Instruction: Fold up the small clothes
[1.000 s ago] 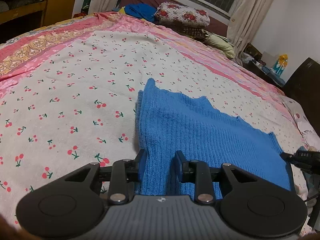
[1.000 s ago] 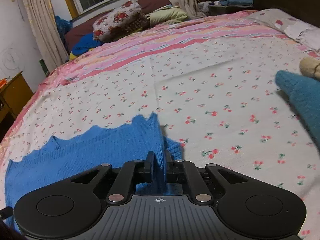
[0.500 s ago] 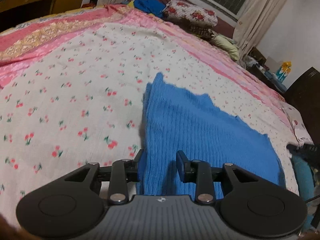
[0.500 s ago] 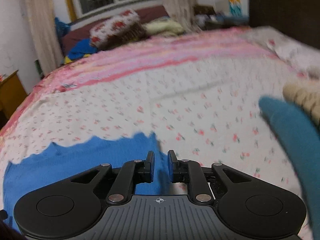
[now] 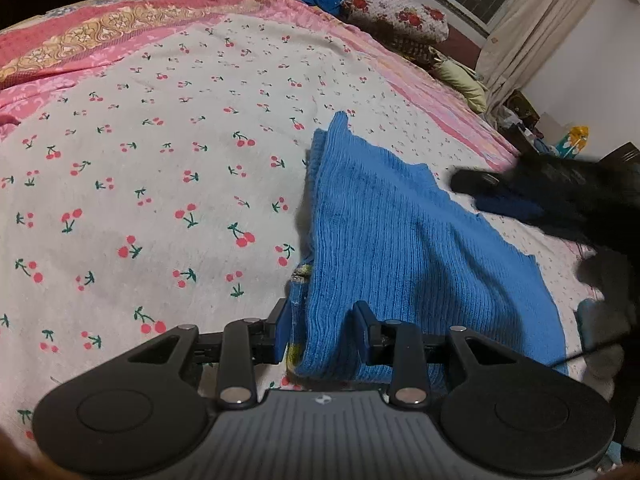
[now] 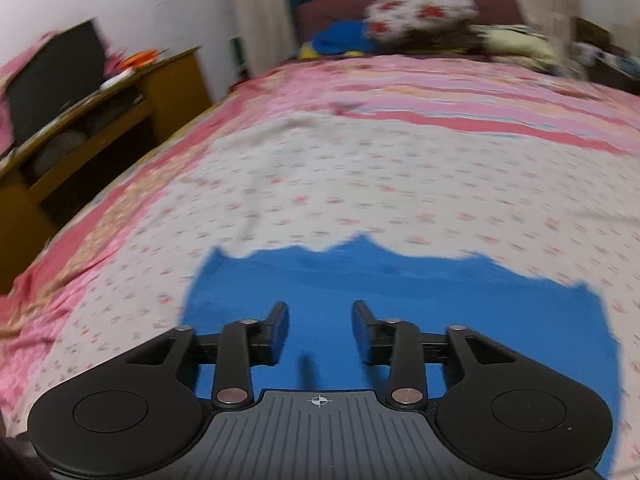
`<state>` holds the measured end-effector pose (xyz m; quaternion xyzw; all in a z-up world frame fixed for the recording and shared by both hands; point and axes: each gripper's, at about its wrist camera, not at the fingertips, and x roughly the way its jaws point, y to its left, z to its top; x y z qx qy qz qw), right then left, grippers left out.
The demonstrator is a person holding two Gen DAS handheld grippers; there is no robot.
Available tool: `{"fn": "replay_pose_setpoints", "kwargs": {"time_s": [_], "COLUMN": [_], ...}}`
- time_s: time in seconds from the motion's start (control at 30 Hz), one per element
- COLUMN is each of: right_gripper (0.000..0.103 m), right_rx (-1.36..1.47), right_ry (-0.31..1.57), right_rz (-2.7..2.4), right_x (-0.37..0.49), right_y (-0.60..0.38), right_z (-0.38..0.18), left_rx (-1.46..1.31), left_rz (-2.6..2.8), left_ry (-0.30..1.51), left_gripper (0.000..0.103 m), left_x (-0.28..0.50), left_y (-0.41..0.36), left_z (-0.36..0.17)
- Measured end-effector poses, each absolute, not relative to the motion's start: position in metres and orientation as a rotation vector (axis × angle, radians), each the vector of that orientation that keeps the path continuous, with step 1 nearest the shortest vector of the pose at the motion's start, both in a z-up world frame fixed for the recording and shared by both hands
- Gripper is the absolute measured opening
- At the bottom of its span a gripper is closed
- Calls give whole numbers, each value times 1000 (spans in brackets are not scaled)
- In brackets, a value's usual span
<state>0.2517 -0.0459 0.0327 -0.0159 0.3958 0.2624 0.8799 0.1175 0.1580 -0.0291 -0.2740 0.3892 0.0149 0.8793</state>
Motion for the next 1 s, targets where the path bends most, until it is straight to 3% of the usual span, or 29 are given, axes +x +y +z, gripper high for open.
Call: {"fn": "replay_pose_setpoints", "kwargs": {"time_s": [0.23, 0.4, 0.63, 0.73, 0.9, 1.0], "right_gripper": [39, 49, 51, 42, 16, 12], "right_rx": [-110, -216, -401, -426, -384, -309], "right_ry": [893, 920, 914, 892, 894, 907], "right_rz": [620, 631, 578, 550, 548, 559], "right_x": [261, 260, 263, 262, 267, 271], "right_y": [17, 54, 89, 90, 77, 64], "right_z": [17, 7, -19, -23, -16, -8], "left_rx": [-583, -586, -592, -599, -588, -558], "left_rz": [20, 18, 13, 14, 24, 39], "left_ry": [820, 826, 833, 828, 798, 760], "left_gripper": [39, 39, 39, 39, 40, 49], "left_x": [117, 118, 120, 120, 117, 113], "left_y": [160, 160, 163, 163, 163, 161], "left_z": [-29, -30, -32, -31, -25, -21]}}
